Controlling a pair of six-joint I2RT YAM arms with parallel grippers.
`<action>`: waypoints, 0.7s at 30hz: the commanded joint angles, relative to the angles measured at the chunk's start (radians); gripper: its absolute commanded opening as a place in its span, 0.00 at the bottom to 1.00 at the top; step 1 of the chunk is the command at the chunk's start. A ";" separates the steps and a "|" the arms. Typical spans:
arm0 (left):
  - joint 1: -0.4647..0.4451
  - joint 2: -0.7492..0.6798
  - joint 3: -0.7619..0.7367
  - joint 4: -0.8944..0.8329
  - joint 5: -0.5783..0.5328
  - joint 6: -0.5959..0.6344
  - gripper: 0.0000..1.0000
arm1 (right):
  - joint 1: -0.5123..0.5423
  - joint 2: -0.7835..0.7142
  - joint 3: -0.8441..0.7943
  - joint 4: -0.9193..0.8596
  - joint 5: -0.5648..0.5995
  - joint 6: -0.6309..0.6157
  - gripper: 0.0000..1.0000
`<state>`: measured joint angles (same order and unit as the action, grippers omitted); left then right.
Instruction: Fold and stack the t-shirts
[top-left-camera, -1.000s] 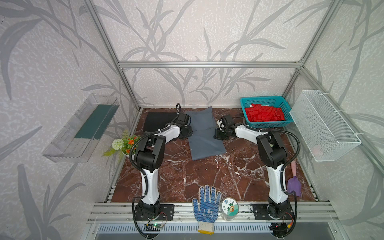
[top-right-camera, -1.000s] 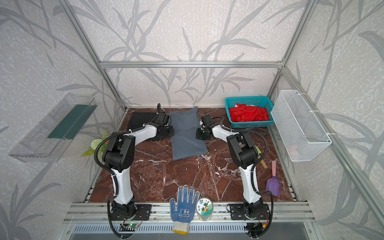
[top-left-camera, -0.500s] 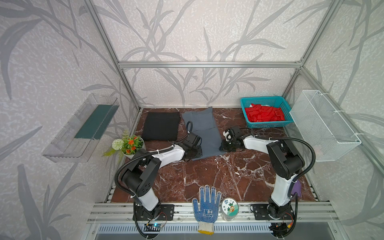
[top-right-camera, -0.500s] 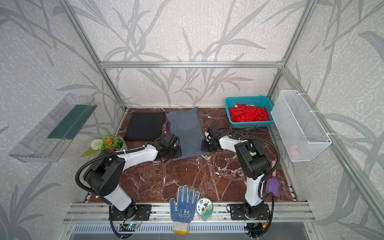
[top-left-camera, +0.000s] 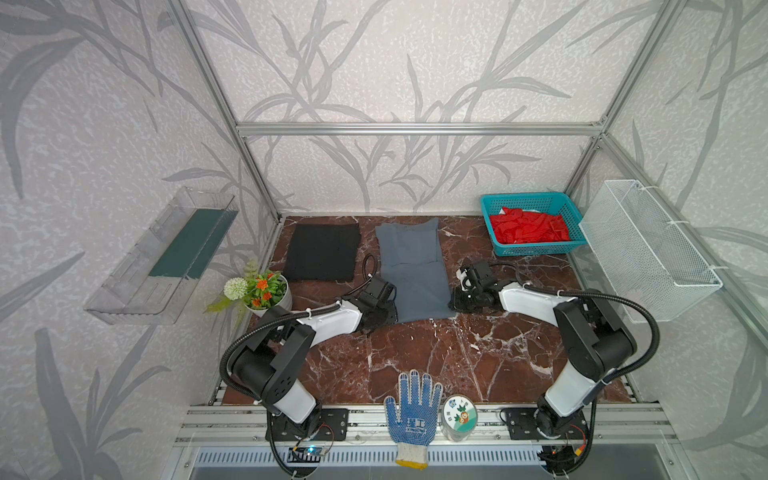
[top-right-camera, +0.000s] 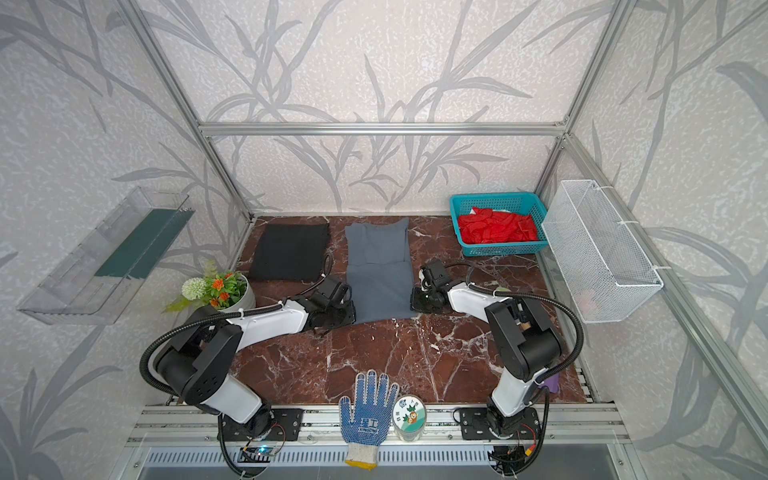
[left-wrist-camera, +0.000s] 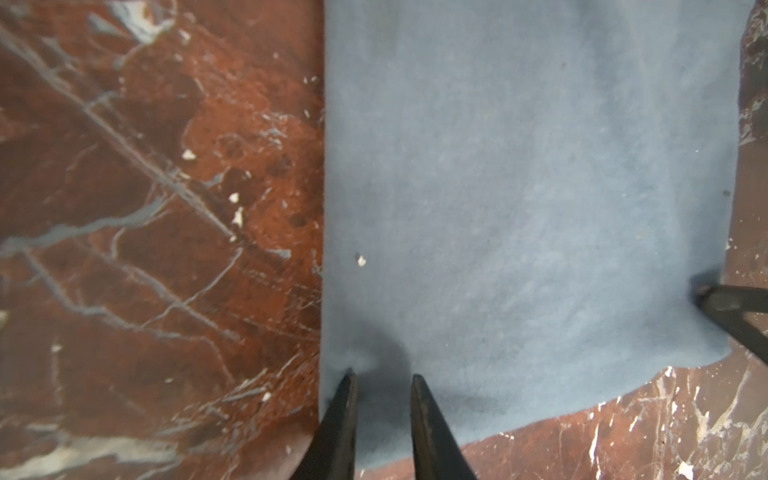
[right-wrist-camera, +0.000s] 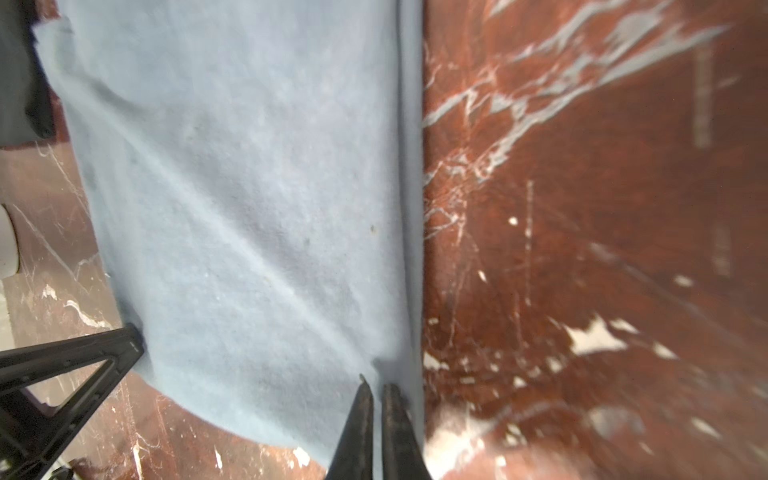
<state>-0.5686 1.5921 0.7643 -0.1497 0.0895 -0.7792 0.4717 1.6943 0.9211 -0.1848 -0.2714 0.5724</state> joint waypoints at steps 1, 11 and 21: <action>-0.003 0.003 -0.026 -0.075 -0.019 -0.006 0.25 | 0.060 -0.057 0.063 -0.070 0.019 0.003 0.11; -0.009 0.002 -0.046 -0.059 -0.016 -0.012 0.25 | 0.229 0.160 0.178 0.165 -0.195 0.201 0.11; -0.011 -0.007 -0.069 -0.056 -0.017 -0.023 0.25 | 0.237 0.239 0.120 0.265 -0.157 0.284 0.11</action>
<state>-0.5743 1.5814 0.7391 -0.1154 0.0902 -0.7860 0.7189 1.9301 1.0595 0.0559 -0.4454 0.8265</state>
